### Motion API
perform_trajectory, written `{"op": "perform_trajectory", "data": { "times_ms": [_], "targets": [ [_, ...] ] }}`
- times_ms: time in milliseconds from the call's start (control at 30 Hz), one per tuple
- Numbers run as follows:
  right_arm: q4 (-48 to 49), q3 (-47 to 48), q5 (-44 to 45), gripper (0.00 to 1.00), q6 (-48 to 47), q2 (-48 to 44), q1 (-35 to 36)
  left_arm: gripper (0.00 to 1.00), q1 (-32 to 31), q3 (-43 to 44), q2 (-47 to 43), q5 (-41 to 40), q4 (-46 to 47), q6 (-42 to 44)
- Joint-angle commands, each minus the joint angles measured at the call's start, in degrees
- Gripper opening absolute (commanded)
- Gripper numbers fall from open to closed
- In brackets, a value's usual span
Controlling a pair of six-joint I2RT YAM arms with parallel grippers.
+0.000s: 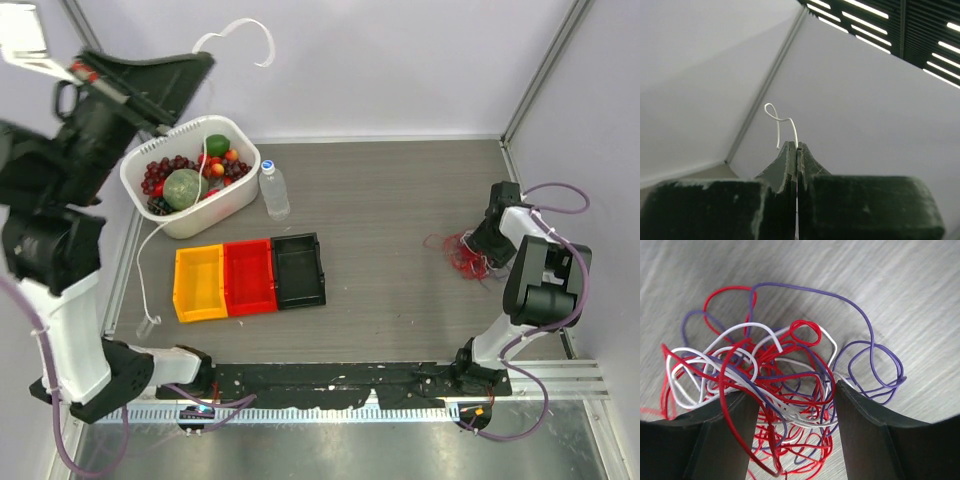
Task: Untangle the cables
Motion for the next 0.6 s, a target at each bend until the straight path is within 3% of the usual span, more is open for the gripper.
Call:
{"op": "perform_trajectory", "data": {
  "times_ms": [0,67,100,267,500,567],
  "targets": [
    [-1.20,2.46,-9.38,0.66,-0.53,-5.24,2.54,0.00,0.00,-11.04,2.91,12.47,12.80,-14.16],
    [-1.74,2.28,-9.12,0.68,-0.88,-9.63,6.57,0.00,-0.17,-11.24,5.01,15.90,15.37,-17.78],
    [-1.56,2.28,-9.21,0.84,-1.32,-10.70,7.81,0.00,-0.26,-10.37,6.59,17.66,15.82,-18.75],
    [-7.88,6.58,-8.34,0.85,-4.39,-12.46,15.80,0.00,-0.70,-10.53,8.98,18.64,16.08,-18.94],
    [-10.09,7.64,-9.91,0.85,-5.72,-17.82,16.53,0.00,-0.70,-19.48,7.67,18.56,15.90,-19.81],
    [-9.57,7.12,-12.88,0.81,-5.80,-19.40,16.44,0.00,-0.79,-22.30,7.14,18.12,16.69,-20.95]
  ]
}}
